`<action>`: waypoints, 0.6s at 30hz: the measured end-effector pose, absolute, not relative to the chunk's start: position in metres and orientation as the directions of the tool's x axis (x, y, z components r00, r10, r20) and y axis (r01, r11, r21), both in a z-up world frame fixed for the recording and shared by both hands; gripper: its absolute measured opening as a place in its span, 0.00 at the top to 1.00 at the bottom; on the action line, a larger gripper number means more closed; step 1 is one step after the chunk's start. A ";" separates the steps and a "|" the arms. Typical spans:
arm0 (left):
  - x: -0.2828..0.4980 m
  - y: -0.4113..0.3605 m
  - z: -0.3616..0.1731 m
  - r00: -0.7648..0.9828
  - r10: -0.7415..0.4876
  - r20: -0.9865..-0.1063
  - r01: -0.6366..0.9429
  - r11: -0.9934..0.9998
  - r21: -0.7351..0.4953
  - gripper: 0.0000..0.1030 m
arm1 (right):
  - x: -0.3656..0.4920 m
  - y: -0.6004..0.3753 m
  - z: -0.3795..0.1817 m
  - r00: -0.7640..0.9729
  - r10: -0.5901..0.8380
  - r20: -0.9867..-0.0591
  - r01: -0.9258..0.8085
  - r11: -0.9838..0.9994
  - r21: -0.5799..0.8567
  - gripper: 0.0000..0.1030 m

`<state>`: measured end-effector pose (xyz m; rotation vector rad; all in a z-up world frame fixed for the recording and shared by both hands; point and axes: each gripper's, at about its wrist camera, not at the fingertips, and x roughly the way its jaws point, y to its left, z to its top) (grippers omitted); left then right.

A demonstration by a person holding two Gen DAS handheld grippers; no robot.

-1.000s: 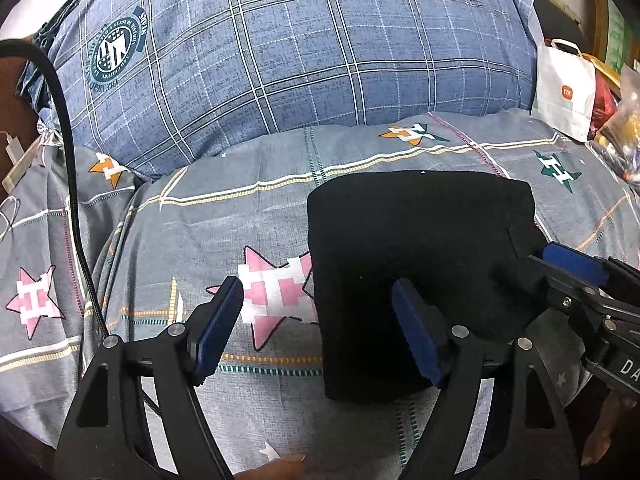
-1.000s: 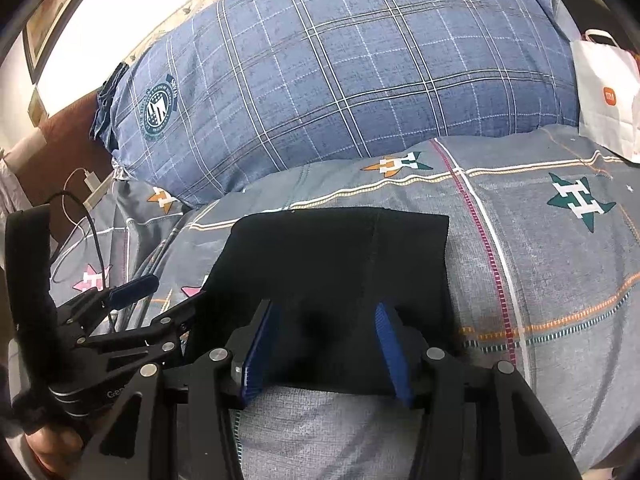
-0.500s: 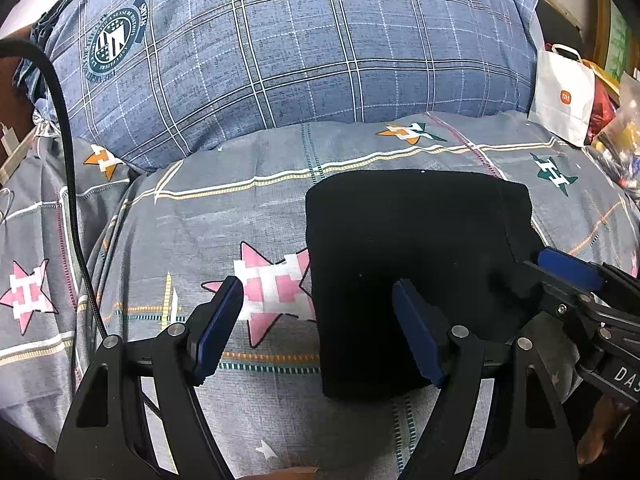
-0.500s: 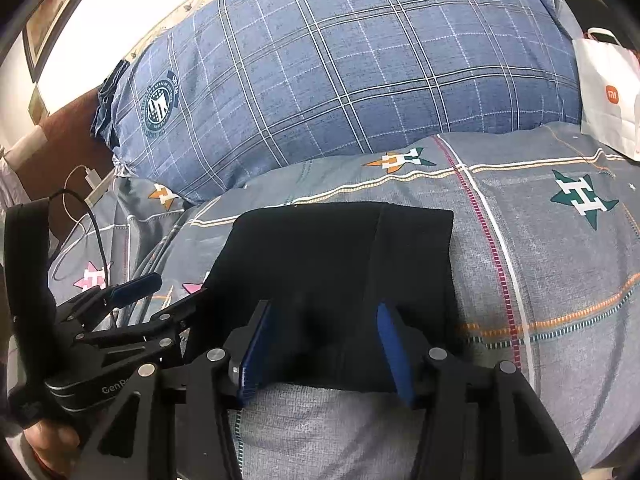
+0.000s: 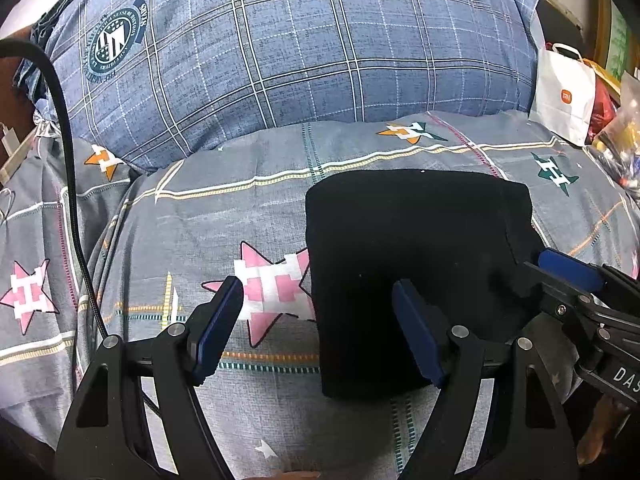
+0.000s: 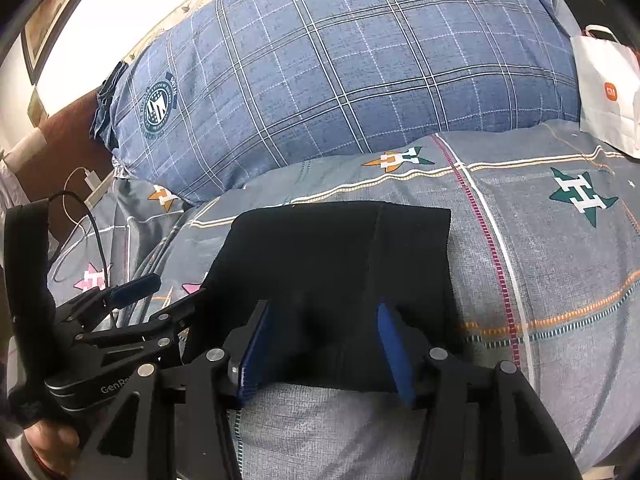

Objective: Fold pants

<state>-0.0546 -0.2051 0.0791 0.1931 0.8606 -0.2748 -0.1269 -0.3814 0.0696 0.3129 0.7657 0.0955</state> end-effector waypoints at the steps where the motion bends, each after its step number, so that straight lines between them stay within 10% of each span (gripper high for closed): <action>1: -0.055 -0.205 0.079 0.620 -0.160 -0.768 0.314 0.948 0.056 0.25 | -0.127 -0.382 0.069 0.719 0.198 -0.666 0.030 0.949 0.314 0.49; 18: -0.058 -0.205 0.081 0.644 -0.173 -0.746 0.314 0.948 0.051 0.25 | -0.127 -0.382 0.068 0.715 0.204 -0.669 0.027 0.948 0.318 0.48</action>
